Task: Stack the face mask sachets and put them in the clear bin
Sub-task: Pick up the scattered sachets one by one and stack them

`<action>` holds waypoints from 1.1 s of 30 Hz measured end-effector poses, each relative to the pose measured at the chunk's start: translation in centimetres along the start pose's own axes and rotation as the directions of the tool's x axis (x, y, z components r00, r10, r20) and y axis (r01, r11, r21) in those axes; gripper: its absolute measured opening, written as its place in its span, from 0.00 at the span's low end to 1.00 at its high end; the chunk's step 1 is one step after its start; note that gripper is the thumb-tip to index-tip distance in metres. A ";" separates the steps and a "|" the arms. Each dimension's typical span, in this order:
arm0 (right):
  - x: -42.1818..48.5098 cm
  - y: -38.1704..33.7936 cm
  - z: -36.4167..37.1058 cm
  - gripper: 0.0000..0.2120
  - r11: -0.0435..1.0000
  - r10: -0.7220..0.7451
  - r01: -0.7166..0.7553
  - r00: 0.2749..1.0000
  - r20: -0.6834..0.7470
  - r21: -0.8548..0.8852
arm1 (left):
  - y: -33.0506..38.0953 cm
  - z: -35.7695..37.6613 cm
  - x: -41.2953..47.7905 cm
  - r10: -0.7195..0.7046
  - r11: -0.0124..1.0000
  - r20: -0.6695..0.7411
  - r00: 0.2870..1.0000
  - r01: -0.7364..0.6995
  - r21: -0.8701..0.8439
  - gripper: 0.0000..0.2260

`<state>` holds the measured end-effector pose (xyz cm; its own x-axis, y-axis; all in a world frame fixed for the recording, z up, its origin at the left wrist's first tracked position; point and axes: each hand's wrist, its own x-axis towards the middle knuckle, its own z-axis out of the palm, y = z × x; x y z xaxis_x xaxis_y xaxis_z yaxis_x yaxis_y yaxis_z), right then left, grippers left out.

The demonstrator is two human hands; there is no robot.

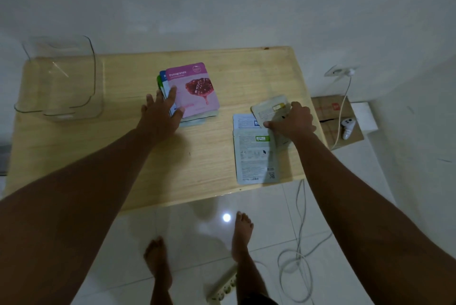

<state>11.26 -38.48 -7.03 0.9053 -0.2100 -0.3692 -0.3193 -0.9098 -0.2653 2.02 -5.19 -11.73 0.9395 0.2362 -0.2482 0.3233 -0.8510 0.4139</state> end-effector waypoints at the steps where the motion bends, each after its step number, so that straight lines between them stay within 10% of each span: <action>1: 0.2 0.1 0.0 0.44 1.000 0.002 -0.002 1.000 -0.002 0.016 | 0.0 -0.1 0.0 0.001 1.000 0.001 1.000 -0.001 -0.001 0.31; 12: 0.1 -5.0 -2.7 0.15 0.894 -0.310 0.345 0.937 -0.161 0.287 | 0.1 -0.6 -0.2 0.006 0.999 0.026 1.000 -0.005 -0.042 0.31; 20: -3.8 -17.3 0.1 0.13 0.804 -0.467 0.528 0.845 -0.260 0.273 | -0.2 -0.7 -0.2 0.015 0.996 0.057 0.998 -0.010 -0.084 0.32; 26: -6.5 -21.2 4.3 0.17 0.736 -0.634 0.628 0.770 -0.070 0.251 | -0.3 -0.7 -0.4 0.009 0.996 0.032 0.999 -0.006 -0.086 0.32; 33: -4.3 -18.3 6.2 0.21 0.839 -0.544 0.540 0.837 0.060 0.070 | -0.1 -0.8 -0.9 0.001 0.983 -0.010 1.000 -0.003 -0.185 0.31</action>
<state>11.48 -18.70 -6.05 0.9147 0.3402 -0.2182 0.2011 -0.8513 -0.4845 1.26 -4.95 -10.81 0.9408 0.2400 -0.2392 0.3361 -0.7500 0.5696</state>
